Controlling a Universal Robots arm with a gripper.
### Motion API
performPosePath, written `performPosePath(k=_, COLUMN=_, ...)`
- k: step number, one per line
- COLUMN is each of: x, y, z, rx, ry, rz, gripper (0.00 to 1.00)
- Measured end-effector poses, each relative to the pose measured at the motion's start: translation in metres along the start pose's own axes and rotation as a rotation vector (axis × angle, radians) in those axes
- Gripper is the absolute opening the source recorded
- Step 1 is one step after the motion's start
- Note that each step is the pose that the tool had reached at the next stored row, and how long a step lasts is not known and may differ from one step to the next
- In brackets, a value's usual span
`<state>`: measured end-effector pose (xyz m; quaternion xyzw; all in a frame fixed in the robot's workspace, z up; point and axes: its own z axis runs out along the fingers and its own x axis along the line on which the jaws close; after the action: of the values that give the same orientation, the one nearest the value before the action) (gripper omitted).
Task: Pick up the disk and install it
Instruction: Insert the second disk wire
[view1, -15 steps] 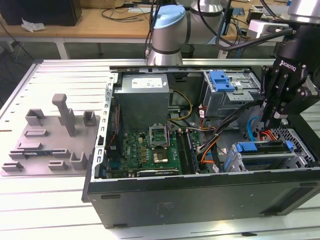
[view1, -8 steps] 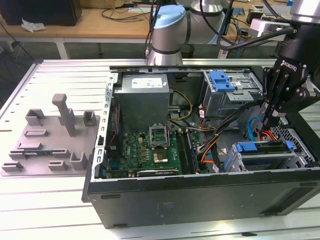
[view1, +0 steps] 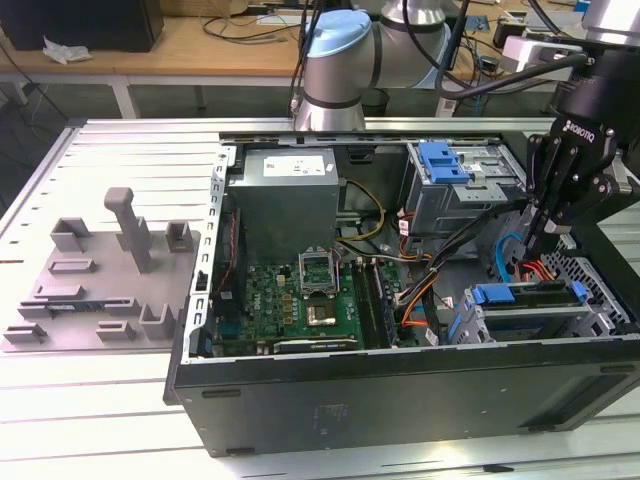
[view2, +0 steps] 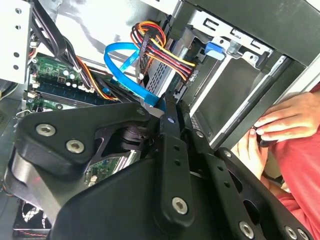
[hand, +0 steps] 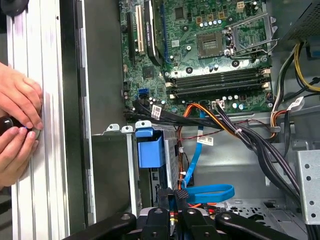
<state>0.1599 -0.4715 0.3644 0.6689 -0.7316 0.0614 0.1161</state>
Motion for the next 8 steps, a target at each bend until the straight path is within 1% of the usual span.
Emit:
performPosePath(k=3, x=0.0000, y=0.0000, z=0.0000, rx=0.0000, ry=-0.0003, rz=0.000, gripper=0.16)
performPosePath(k=5, x=0.0011, y=-0.0002, z=0.0002, rx=-0.0008, ry=-0.0133, rz=-0.001, gripper=0.16)
performPosePath(k=6, x=0.0017, y=-0.0002, z=0.0003, rx=-0.0010, ry=-0.0151, rz=-0.001, gripper=0.16)
performPosePath(k=8, x=0.0053, y=-0.0005, z=0.0009, rx=-0.0007, ry=-0.0201, rz=-0.002, gripper=0.16)
